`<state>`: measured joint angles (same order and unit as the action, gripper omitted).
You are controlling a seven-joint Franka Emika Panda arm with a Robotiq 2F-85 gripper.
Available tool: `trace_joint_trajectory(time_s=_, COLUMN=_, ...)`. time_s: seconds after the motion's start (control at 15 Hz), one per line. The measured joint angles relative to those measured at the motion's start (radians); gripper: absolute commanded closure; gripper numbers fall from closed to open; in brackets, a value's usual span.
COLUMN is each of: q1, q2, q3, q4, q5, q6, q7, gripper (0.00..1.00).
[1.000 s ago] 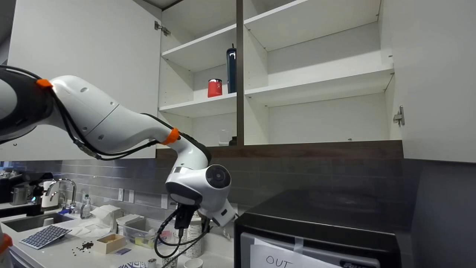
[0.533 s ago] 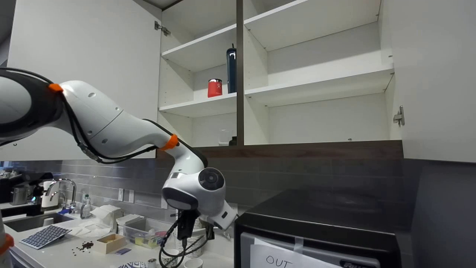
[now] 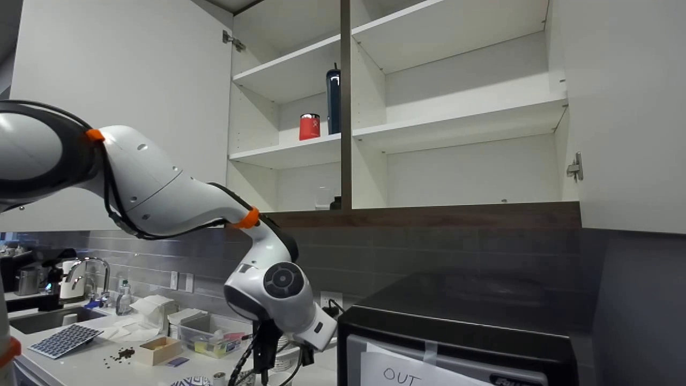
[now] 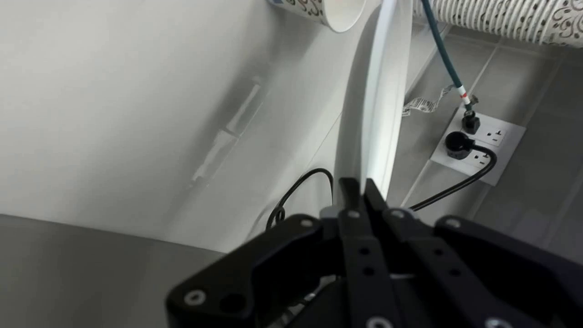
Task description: Remove the white plates from the cabinet on the left and put them on the counter.
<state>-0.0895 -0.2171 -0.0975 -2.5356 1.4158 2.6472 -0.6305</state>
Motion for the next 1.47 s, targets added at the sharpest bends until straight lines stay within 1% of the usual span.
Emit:
trace_joint_trajectory(time_s=0.13, q1=0.002, q2=0.012, q3=0.01, q4=-0.008, q5=0.042, q6=0.06, q7=-0.053, gripper=0.99)
trace_joint_trajectory(time_s=0.27, q1=0.004, q2=0.029, q3=0.025, q4=-0.013, q5=0.055, q6=0.12, q7=-0.083, gripper=0.99)
trace_joint_trajectory(time_s=0.53, q1=0.006, q2=0.093, q3=0.046, q4=-0.015, q5=0.051, q6=0.19, q7=-0.075, gripper=0.99)
trace_joint_trajectory(time_s=0.73, q1=0.006, q2=0.159, q3=0.049, q4=-0.013, q5=0.031, q6=0.194, q7=-0.048, gripper=0.99)
trace_joint_trajectory(time_s=1.07, q1=0.006, q2=0.26, q3=0.05, q4=0.001, q5=-0.046, q6=0.194, q7=0.051, gripper=0.99)
trace_joint_trajectory(time_s=1.47, q1=0.004, q2=0.321, q3=0.047, q4=0.051, q5=-0.055, q6=0.194, q7=0.141, gripper=0.99)
